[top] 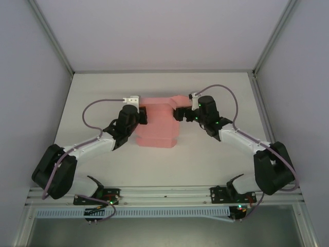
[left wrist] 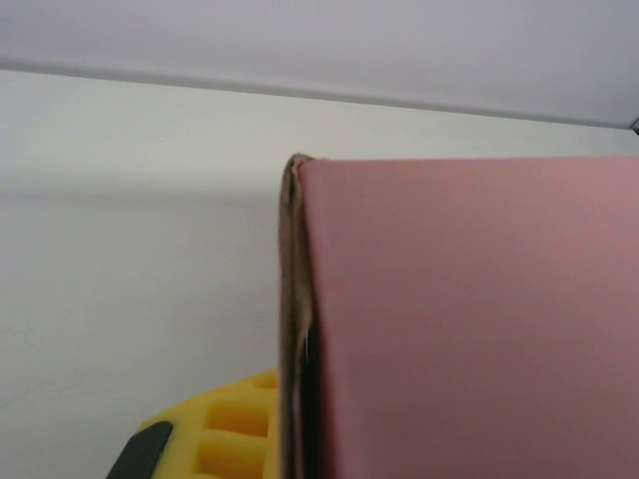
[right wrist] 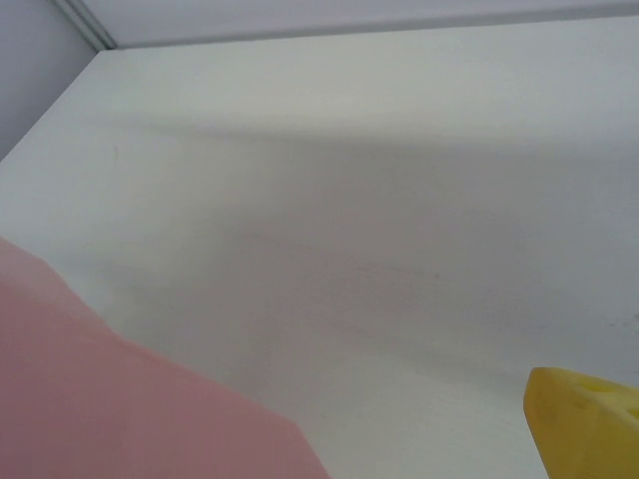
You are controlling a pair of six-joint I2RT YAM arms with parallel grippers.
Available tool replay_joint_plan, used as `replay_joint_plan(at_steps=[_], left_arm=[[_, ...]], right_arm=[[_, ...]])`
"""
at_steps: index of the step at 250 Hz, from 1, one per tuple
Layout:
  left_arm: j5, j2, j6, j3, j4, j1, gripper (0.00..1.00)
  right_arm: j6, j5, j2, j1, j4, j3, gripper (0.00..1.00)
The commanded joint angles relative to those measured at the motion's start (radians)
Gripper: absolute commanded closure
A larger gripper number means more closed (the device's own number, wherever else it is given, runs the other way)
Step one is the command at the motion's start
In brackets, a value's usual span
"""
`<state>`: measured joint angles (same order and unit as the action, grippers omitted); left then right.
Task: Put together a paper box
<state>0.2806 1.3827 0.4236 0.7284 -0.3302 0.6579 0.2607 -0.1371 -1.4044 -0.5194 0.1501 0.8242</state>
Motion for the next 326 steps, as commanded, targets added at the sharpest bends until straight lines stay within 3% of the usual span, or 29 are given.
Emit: replay_joint_plan(at_steps=[1, 49, 93, 117, 161, 184, 240, 326], left_arm=[[-0.035, 0.012, 0.042, 0.035, -0.022, 0.005, 1.0], [0.015, 0.014, 0.025, 0.027, 0.014, -0.006, 1.0], [0.025, -0.005, 0.02, -0.004, 0.041, -0.054, 1.0], [0.02, -0.02, -0.008, -0.012, 0.056, -0.068, 1.0], [-0.064, -0.048, -0.055, -0.016, 0.077, -0.072, 1.0], [-0.103, -0.065, -0.057, -0.024, 0.074, -0.073, 1.0], [-0.124, -0.071, -0.057, -0.024, 0.079, -0.073, 1.0], [-0.13, -0.042, -0.034, -0.011, 0.08, -0.073, 1.0]], right_arm=[[-0.027, 0.0, -0.03, -0.036, 0.057, 0.021, 0.0], [-0.03, 0.111, 0.051, -0.037, -0.046, 0.002, 0.0], [-0.051, 0.2, 0.256, -0.026, -0.22, -0.073, 0.0], [-0.048, 0.185, 0.371, 0.033, -0.273, -0.114, 0.0], [-0.013, 0.006, 0.433, 0.263, -0.267, -0.113, 0.0], [-0.048, -0.124, 0.369, 0.309, -0.235, -0.077, 0.02], [-0.105, -0.505, 0.126, 0.276, -0.199, 0.062, 0.16], [-0.234, -0.68, 0.029, 0.141, -0.188, 0.099, 0.25]])
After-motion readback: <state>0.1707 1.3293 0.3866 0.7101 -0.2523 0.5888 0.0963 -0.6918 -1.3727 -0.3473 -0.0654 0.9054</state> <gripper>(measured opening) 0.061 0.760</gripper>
